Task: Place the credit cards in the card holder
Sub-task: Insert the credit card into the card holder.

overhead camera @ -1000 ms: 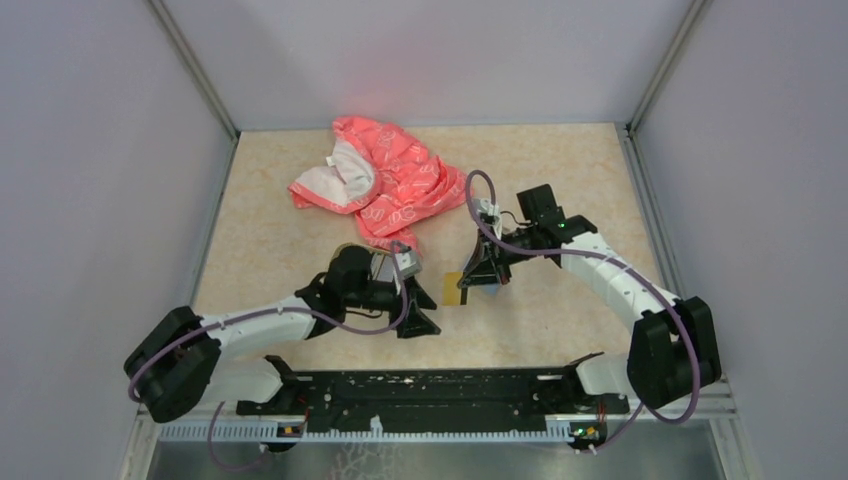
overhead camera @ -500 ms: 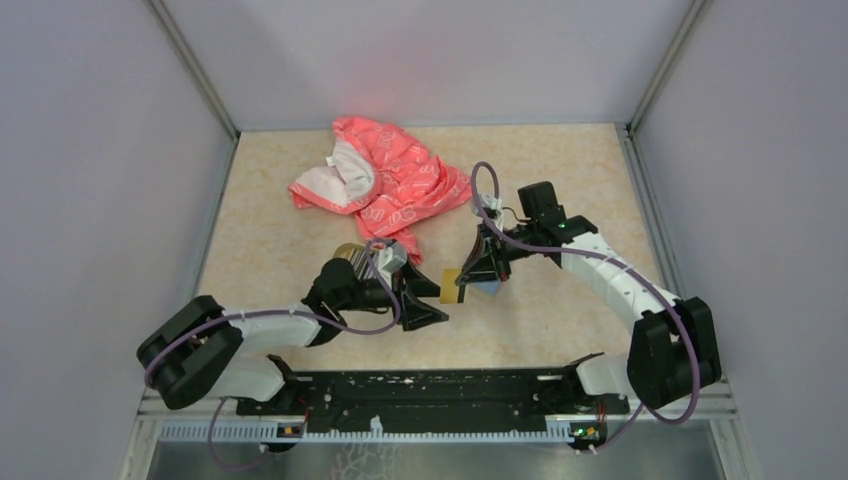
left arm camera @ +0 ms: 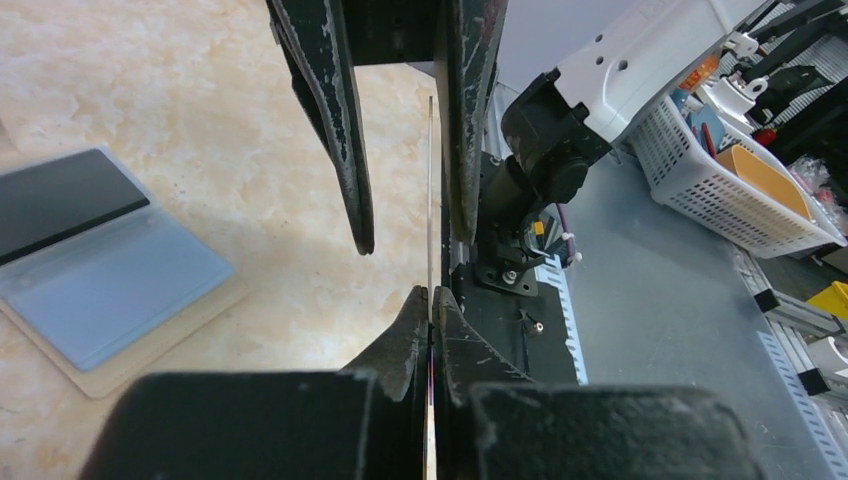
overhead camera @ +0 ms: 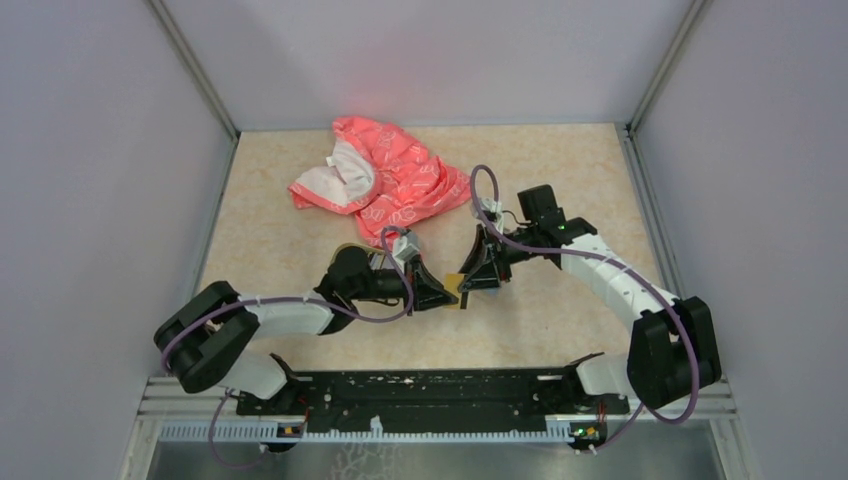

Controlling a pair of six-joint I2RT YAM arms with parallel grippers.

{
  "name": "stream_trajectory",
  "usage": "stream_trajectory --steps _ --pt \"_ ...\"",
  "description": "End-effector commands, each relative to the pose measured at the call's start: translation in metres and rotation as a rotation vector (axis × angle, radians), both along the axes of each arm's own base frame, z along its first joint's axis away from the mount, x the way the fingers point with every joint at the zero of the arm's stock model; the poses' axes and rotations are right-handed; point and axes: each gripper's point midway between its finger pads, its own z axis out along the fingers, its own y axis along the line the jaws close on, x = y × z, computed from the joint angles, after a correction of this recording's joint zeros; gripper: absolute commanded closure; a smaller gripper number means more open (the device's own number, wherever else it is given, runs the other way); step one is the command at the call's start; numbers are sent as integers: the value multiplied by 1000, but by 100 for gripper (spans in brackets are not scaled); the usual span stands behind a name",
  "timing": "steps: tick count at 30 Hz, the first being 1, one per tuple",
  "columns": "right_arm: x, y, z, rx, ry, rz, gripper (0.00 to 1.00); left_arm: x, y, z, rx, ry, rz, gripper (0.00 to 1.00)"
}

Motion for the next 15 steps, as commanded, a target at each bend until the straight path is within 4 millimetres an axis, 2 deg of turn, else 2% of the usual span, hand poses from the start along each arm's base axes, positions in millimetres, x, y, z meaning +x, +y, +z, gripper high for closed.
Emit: stream_trajectory --steps 1,15 --pt "7 -2 15 22 -77 -3 67 -5 0 2 28 -35 -34 100" --pt "8 -3 11 14 -83 -12 76 0 -1 5 72 -61 -20 100"
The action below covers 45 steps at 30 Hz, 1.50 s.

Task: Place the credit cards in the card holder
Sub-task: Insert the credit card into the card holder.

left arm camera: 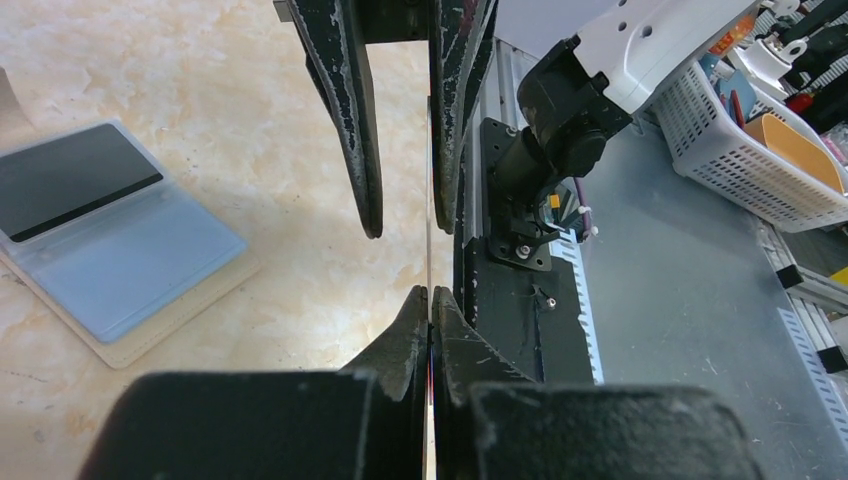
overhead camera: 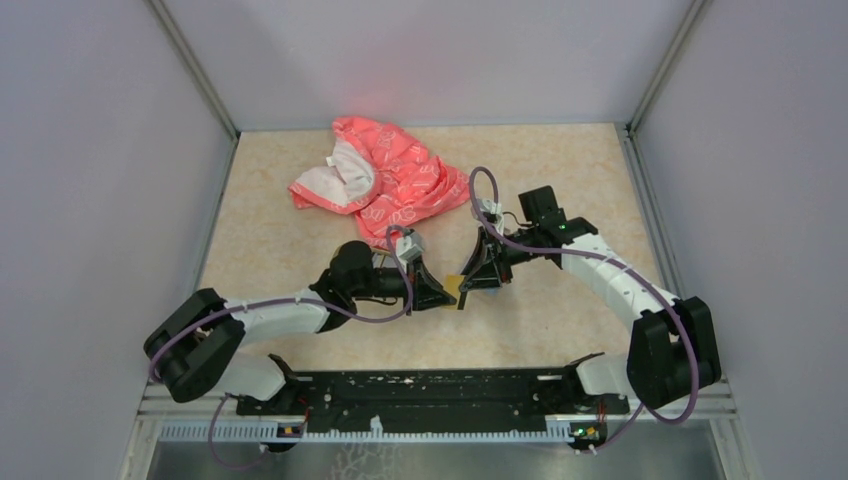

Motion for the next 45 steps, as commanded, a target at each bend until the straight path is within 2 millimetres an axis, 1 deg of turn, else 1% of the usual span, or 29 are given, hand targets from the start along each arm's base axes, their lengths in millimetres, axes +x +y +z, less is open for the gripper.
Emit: stream_trajectory --steps 1,3,8,10,14,16,17,22,25,28,32,33,35,37,39,41,43,45 --pt "6 2 18 44 -76 8 76 1 -5 11 -14 -34 -18 100" --pt "6 2 19 46 -74 9 80 2 -6 11 -12 -30 -19 100" --pt "7 2 19 46 -75 7 97 2 -6 12 -15 -30 -19 100" --pt "7 2 20 46 -76 6 100 2 -6 12 -15 -28 -21 100" --pt "7 3 21 50 -77 7 99 2 -7 11 -13 -25 -20 100" --pt "7 3 20 50 -72 5 93 2 -7 11 -12 -23 -20 100" --pt "7 3 21 50 -71 5 92 2 -7 11 -12 -23 -20 100" --pt "7 3 24 56 -76 3 91 3 -7 10 -12 -22 -16 100" --pt "7 3 25 57 -77 2 92 3 -6 9 -10 -19 -13 100" --pt "8 3 26 58 -80 1 100 3 -6 11 -15 -22 -9 100" --pt "8 3 29 61 -85 0 100 4 -6 11 -18 -18 -4 100" --pt "8 3 29 60 -86 -2 100 5 -6 11 -21 -14 2 98" --pt "11 2 30 53 -91 -16 100 7 -6 11 -23 0 23 77" --pt "17 -1 29 37 -100 -43 100 8 -3 9 -28 6 46 60" --pt "32 -10 28 6 -116 -110 100 14 4 8 -39 15 120 46" --pt "50 -22 27 -39 -151 -202 100 26 17 2 -43 26 248 39" --pt "74 -37 25 -103 -198 -337 100 36 33 -12 -14 79 375 38" --pt "99 -57 20 -185 -275 -486 100 41 39 -20 15 140 444 38"
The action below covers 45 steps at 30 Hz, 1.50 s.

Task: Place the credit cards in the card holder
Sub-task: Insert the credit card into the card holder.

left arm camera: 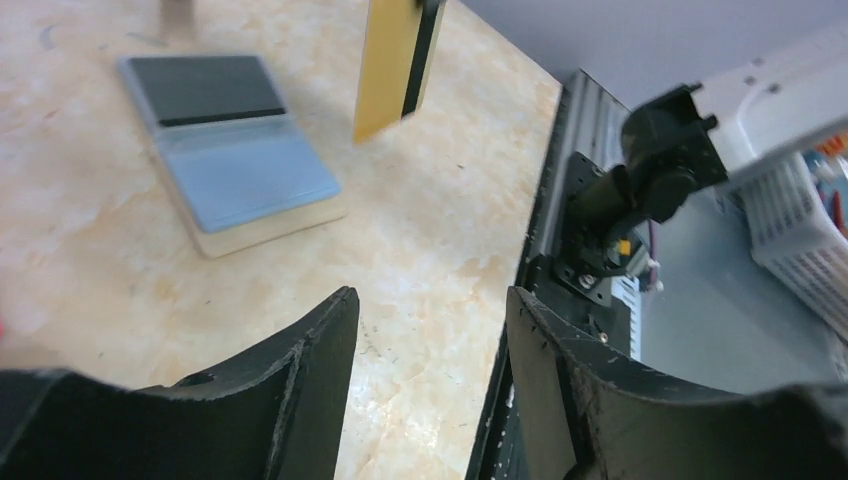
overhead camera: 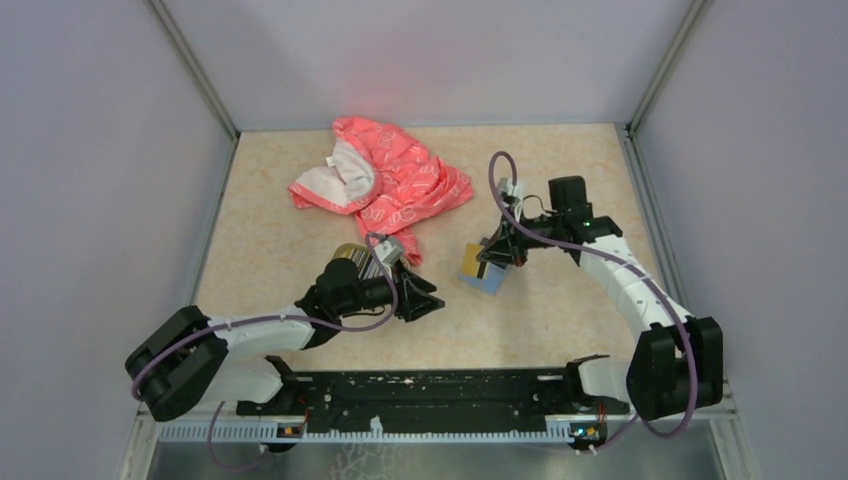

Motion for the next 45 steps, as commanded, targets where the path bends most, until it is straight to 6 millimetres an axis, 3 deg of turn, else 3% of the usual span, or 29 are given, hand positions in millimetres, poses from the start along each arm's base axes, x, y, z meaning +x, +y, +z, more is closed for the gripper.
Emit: stream_trajectory --steps 1,5,10,15,19,25,29,33,38,45 --pt "63 -40 18 -167 -251 -328 100 26 17 -6 10 101 241 38" --pt "98 -83 13 -343 -364 -549 100 37 12 -27 137 172 357 38" --pt "115 -116 -6 -495 -364 -649 100 63 -3 -50 320 199 463 38" --pt "119 -123 -21 -543 -311 -648 100 94 -29 -54 408 140 473 36" --pt "117 -125 -10 -476 -290 -664 100 125 -47 -60 437 131 489 36" --pt "114 -127 1 -410 -279 -672 100 181 -63 -79 438 202 611 51" --pt "113 -125 4 -391 -281 -668 100 202 -79 -89 391 276 547 49" --pt "111 -125 5 -380 -272 -664 100 199 -104 -97 323 330 349 46" --pt "110 -125 7 -366 -270 -658 100 183 -121 -112 306 390 198 46" --pt "105 -119 13 -325 -265 -629 100 163 -140 -112 264 415 33 47"
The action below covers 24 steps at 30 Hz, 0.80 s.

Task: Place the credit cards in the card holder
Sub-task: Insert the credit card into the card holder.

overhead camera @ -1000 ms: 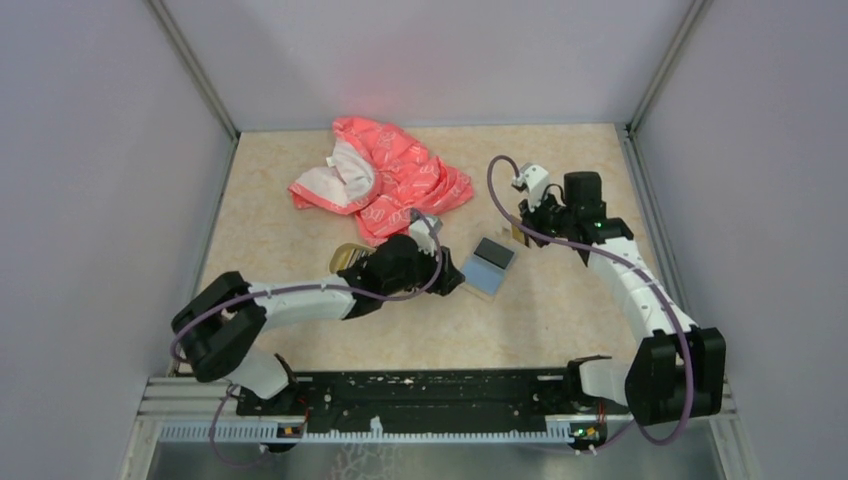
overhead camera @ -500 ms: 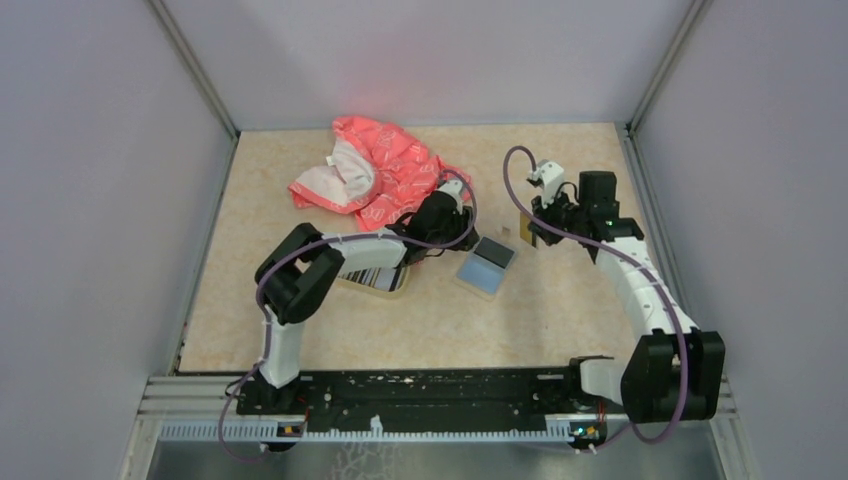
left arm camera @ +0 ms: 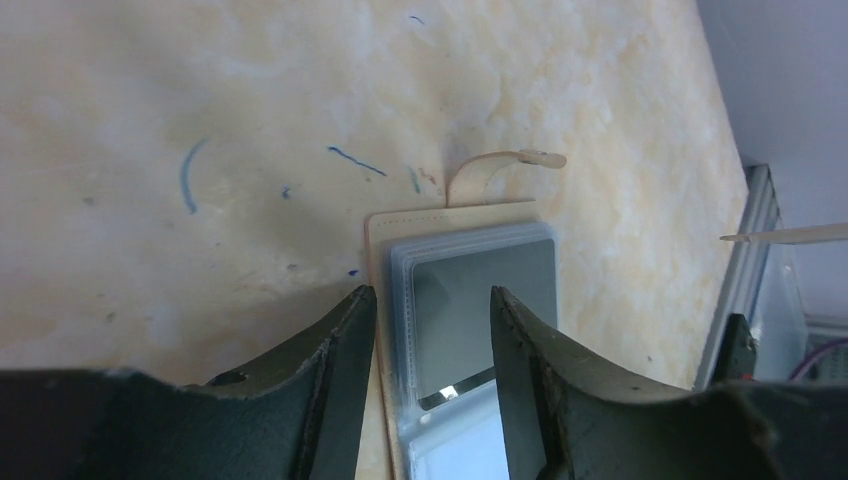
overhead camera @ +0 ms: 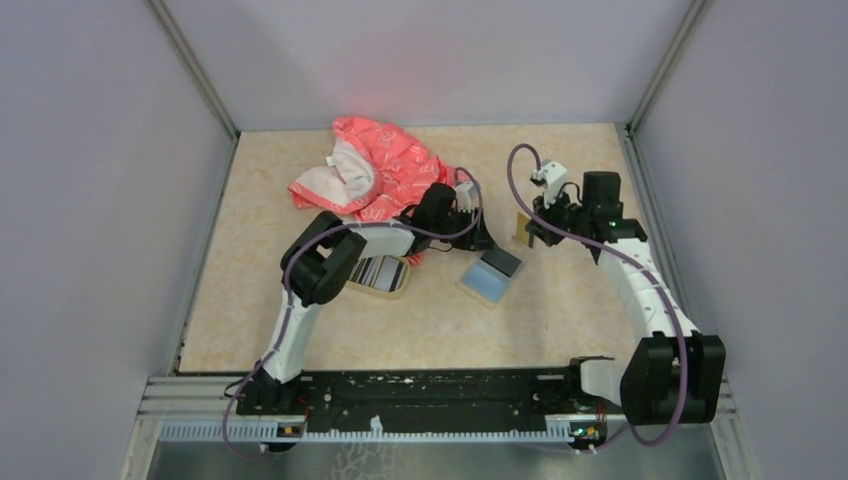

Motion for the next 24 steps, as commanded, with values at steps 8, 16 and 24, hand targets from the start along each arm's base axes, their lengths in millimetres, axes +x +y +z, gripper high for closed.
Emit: stream_trajectory --steps 8,16,24 --pt "-6 16 51 98 -113 108 100 -45 -44 0 -95 36 -277 48" --pt "-22 23 60 142 -106 211 100 -41 -38 26 -125 -82 -205 47" --pt "-27 25 72 156 -131 234 100 -34 27 114 -117 -353 61 47"
